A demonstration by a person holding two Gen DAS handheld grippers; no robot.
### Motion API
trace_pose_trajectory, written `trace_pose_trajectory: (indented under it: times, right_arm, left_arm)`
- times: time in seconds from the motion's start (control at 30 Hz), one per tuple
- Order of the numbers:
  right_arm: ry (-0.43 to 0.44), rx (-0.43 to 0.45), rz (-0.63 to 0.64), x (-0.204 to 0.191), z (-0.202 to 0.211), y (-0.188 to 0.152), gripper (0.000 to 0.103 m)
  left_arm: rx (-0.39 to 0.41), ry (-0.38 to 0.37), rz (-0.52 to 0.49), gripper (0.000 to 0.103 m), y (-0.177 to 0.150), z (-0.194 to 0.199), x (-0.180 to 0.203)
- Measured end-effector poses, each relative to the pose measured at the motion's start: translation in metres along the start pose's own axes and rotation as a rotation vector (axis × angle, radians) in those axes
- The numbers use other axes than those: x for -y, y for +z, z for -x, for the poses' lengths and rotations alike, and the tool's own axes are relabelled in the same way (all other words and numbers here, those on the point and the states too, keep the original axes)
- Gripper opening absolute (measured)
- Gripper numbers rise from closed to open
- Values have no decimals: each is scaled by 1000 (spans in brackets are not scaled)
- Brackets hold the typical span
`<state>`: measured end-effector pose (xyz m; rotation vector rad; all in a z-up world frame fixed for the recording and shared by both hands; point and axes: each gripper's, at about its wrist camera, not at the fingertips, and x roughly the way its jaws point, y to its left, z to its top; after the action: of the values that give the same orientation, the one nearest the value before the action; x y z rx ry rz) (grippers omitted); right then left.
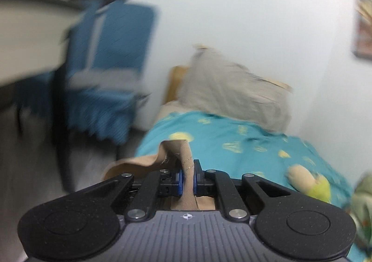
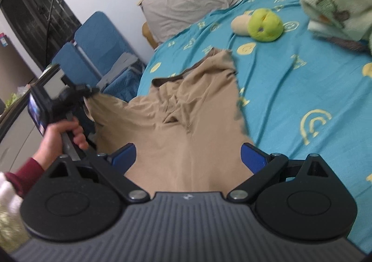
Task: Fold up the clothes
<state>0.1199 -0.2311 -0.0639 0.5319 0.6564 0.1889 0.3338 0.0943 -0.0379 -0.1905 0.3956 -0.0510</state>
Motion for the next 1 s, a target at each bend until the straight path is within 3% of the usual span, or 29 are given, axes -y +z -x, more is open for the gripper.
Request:
trace_pose_trajectory:
  times: [0.1, 0.27, 0.4, 0.47, 0.5, 0.57, 0.63, 0.73, 0.87, 1.0]
  right_arm:
    - [-19, 31, -6, 6, 6, 4, 98]
    - [-58, 84, -37, 21, 12, 11, 98]
    - [-79, 100, -75, 34, 11, 16, 98]
    - [-86, 99, -89, 40, 8, 19, 98]
    - [-88, 99, -89, 42, 7, 20, 98]
    - [-93, 100, -89, 45, 5, 22, 98]
    - [-87, 97, -96, 47, 2, 23, 98]
    - [-72, 87, -90, 45, -1, 23, 98]
    - [-49, 85, -64, 39, 4, 21, 98]
    - [-20, 82, -50, 33, 16, 18, 98]
  left_arm:
    - [-2, -80, -134, 8, -1, -3, 70]
    - [-68, -161, -237, 8, -30, -39, 162]
    - [-150, -162, -261, 8, -71, -79, 200]
    - [-204, -153, -248, 16, -92, -95, 208]
    - [-226, -148, -248, 19, -101, -99, 208]
    - [-262, -149, -249, 44, -112, -102, 201]
    - [-294, -158, -251, 59, -119, -100, 190]
    - [-325, -177, -213, 81, -115, -65, 159]
    - [-362, -215, -110, 93, -116, 9, 104]
    - [-472, -188, 51, 94, -133, 82, 33]
